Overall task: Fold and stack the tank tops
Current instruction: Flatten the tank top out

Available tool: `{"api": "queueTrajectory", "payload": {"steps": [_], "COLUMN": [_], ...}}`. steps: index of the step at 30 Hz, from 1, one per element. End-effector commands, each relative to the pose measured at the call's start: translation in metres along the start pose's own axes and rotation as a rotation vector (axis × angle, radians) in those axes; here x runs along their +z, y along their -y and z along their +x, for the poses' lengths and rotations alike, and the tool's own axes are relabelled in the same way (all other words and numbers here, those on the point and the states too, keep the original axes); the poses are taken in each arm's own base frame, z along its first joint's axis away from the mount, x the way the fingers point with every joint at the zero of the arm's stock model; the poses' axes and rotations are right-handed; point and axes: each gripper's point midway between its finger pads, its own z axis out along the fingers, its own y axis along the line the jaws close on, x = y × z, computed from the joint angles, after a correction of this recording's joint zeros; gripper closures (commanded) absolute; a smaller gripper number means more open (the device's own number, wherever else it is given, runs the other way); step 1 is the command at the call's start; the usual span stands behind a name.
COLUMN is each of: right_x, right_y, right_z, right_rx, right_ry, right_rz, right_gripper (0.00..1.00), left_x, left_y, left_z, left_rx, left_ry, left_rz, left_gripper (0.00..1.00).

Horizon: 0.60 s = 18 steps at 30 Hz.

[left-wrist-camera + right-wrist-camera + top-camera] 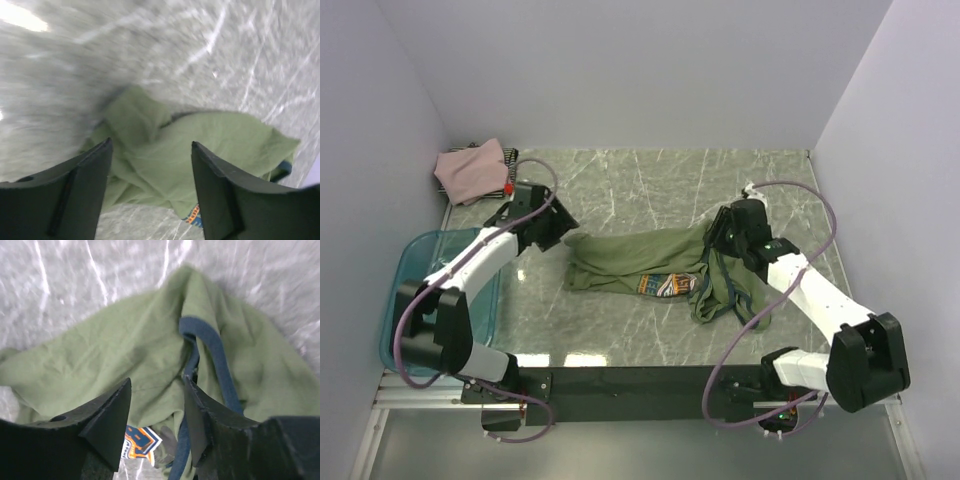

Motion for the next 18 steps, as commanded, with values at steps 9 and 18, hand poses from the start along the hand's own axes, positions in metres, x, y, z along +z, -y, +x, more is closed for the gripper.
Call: {"api": "queueTrajectory", "payload": {"steps": [9,18], "right_x": [0.045,0.053], "right_y": [-0.002,0.0], "right_z": [0.044,0.056], "right_rx": [0.025,0.015], "right_ry": [-0.129,-0.161], "right_rz": [-0.046,-0.036], "right_gripper": [0.53,0.55], "left_x": [0.004,0.036], "left_y": [-0.058,-0.049], "left_z": [0.024,0.034], "left_rx": [-0.048,-0.097], "left_ry": [-0.046,-0.102], "left_rz": [-0.054,0.002], "left_gripper": [0.53,0.53]}}
